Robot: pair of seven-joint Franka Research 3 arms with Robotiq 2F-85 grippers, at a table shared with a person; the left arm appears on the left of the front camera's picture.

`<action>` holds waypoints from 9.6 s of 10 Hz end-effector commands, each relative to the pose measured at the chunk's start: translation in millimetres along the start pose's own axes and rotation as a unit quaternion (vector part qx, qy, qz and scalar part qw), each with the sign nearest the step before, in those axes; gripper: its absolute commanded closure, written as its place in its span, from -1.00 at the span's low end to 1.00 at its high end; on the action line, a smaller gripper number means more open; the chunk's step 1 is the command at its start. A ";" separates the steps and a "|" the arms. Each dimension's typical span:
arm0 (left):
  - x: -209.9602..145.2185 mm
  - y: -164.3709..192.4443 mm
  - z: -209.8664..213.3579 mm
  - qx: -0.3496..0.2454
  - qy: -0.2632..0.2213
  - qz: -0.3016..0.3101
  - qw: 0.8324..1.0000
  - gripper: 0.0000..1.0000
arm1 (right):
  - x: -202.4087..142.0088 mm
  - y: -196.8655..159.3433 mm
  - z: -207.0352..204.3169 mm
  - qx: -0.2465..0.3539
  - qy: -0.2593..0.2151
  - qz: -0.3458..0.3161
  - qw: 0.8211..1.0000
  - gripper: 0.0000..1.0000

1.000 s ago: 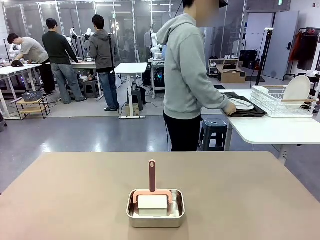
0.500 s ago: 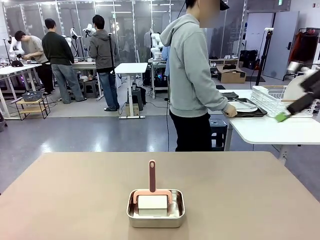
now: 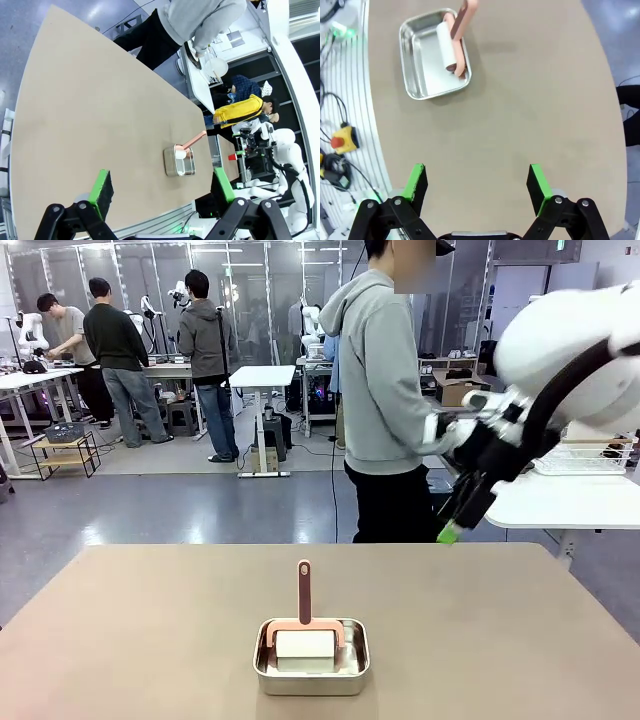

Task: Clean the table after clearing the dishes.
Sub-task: When the right (or left) Handle tray is removed, use the right hand (or left hand) to clean the right (or left) side of the table with the Lint Roller.

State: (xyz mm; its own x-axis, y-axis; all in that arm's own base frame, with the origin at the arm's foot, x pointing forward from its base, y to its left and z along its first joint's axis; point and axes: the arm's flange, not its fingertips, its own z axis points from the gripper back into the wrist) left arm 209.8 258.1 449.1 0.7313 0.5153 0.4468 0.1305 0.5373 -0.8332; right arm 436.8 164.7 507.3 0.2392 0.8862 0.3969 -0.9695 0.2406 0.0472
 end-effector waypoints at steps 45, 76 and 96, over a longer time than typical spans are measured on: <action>2.5 -3.6 3.0 -0.007 0.001 0.004 1.000 -1.00 | 233.8 -22.8 -196.8 0.181 0.232 0.117 0.949 -0.51; 2.5 -3.6 3.0 -0.007 0.001 0.004 1.000 -1.00 | 27.2 -6.7 16.1 0.054 0.001 -0.400 0.915 0.97; 2.5 -3.6 3.0 -0.007 0.001 0.004 1.000 -1.00 | -125.1 -115.7 -152.0 0.238 -0.124 -0.587 0.764 0.58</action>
State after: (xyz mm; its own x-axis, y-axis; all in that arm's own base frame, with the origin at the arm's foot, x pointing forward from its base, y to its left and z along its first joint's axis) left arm 209.9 257.8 449.0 0.7320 0.5146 0.4465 0.1305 0.5374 -0.8332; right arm 529.8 83.7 323.6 0.9978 0.0493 -0.0434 0.0056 0.5942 0.8043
